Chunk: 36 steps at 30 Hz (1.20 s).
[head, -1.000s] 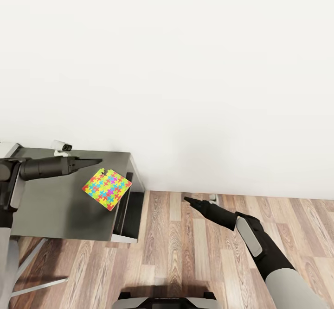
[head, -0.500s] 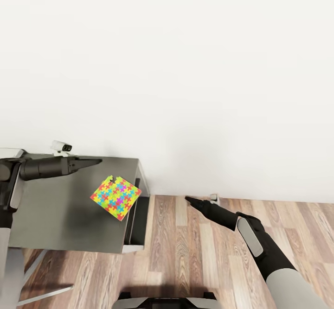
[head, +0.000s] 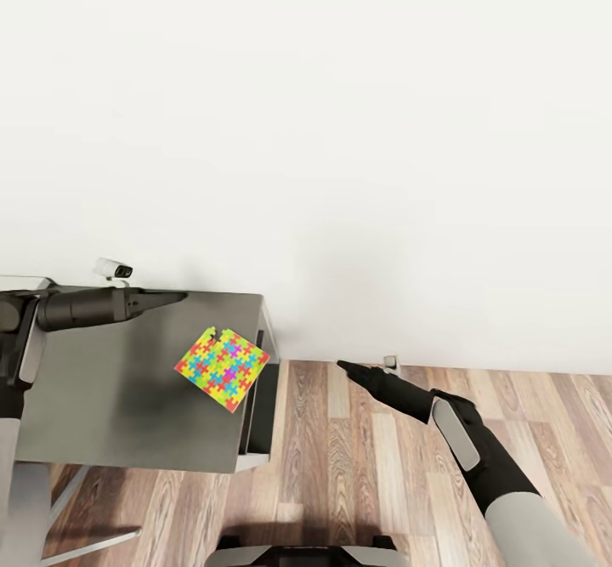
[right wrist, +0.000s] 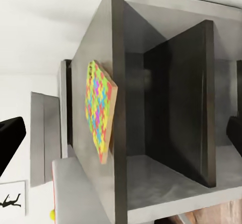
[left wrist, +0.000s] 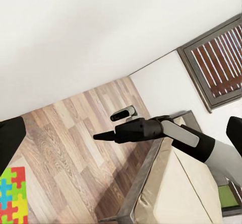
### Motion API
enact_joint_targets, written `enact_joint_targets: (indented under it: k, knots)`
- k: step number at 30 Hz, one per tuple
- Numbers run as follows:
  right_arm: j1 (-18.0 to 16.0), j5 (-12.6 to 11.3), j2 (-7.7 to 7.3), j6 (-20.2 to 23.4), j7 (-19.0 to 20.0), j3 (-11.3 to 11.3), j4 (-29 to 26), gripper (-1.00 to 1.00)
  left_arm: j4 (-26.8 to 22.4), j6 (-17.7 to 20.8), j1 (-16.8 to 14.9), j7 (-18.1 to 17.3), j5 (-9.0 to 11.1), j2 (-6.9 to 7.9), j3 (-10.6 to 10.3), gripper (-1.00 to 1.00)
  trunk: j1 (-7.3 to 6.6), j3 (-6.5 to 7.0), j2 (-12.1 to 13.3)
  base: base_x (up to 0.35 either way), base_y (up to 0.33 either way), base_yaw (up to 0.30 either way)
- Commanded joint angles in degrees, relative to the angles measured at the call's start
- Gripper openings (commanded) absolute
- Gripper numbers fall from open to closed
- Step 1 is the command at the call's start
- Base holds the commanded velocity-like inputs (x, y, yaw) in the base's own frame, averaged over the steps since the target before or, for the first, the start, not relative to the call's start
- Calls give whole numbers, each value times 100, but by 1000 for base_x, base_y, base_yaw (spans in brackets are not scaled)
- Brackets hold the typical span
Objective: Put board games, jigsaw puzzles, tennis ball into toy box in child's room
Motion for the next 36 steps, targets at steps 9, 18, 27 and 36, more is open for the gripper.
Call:
enact_joint_targets:
  k: [9, 18, 27, 36]
  knots:
    - [-436, -19, 266, 462, -89, 66, 722, 100, 0, 61, 18, -24, -8, -4, -7, 100, 3, -8, -9, 0, 5, 0]
    - [-512, -2, 372, 462, -128, 71, 873, 100, 0, 61, 23, -24, -8, -7, -11, 100, 3, -8, -9, 0, 5, 0]
    - [-517, -1, 392, 248, -251, 77, 900, 100, 0, 61, 31, -24, -8, -2, -5, 100, 3, -8, -9, 0, 78, 0]
    - [-651, -9, 424, 257, -342, 73, 1069, 100, 0, 61, 32, -24, -8, -6, -7, 100, 3, -8, -9, 0, 77, 0]
